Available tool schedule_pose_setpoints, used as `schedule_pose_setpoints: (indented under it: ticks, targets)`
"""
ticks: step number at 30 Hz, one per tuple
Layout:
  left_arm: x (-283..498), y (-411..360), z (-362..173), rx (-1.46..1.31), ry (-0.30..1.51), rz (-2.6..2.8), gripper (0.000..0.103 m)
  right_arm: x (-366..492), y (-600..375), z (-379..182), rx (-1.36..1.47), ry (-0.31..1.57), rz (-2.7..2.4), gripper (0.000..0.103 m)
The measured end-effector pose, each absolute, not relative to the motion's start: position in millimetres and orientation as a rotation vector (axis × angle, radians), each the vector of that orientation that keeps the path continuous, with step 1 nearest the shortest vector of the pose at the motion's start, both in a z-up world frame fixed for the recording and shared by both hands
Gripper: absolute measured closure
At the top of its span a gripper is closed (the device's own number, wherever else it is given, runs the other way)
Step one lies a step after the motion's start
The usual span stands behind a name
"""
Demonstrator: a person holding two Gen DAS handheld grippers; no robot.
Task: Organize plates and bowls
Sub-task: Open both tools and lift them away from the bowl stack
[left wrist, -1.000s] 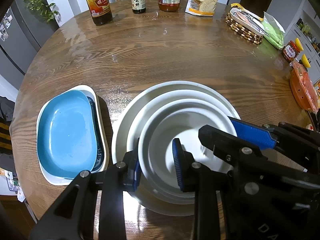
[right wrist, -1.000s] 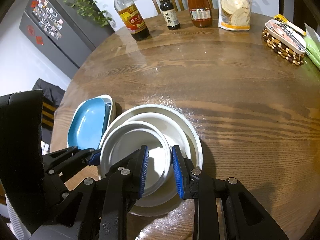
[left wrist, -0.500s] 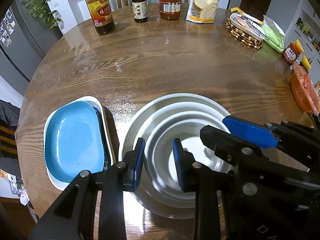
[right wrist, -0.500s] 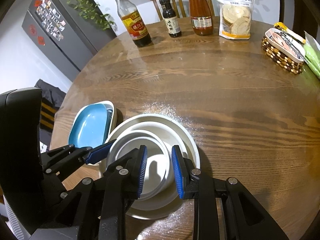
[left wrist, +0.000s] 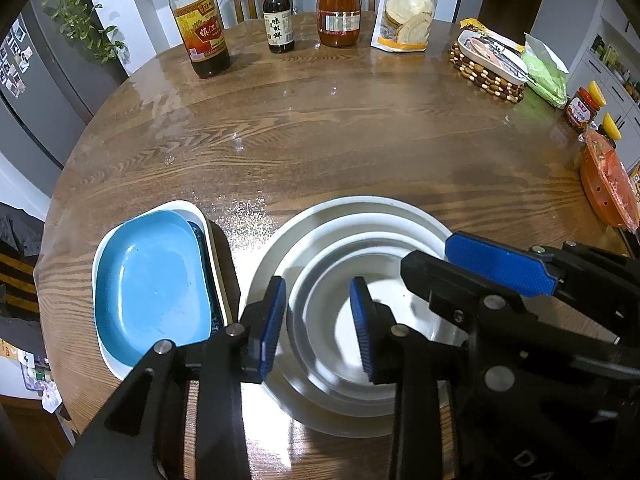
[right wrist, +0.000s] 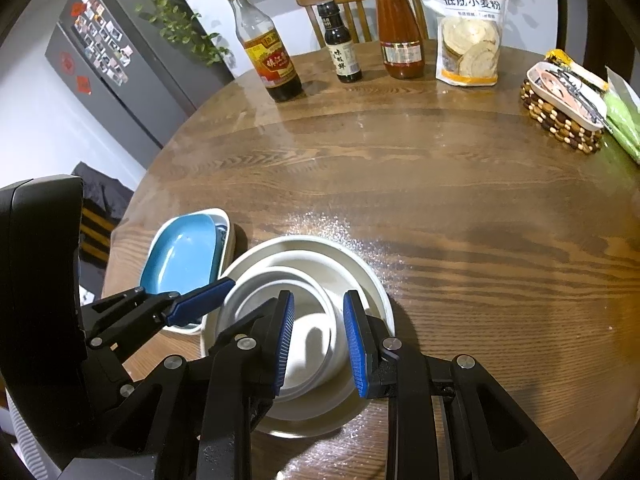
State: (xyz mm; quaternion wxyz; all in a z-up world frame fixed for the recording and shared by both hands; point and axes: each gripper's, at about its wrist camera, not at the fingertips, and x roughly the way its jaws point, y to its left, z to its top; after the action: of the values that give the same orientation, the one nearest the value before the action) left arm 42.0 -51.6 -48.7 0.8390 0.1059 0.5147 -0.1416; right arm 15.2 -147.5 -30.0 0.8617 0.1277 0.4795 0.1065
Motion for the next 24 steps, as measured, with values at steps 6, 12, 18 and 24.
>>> schedule_pose_setpoints:
  ticks: [6,12,18,24]
  targets:
    - [42,-51,-48,0.225,1.084,-0.298,0.068,15,-147,-30,0.266,1.005,0.223,0.075]
    - [42,-50,-46,0.225,1.076,-0.300,0.059,14,-147,-26,0.259,0.994,0.219,0.075]
    - [40,-48,-40,0.220,1.061,-0.301,0.056,12,-146,-19,0.251,0.977,0.213,0.073]
    - [37,-45,-33,0.209,1.040,-0.301,0.046,8,-147,-13,0.253,0.948,0.202,0.052]
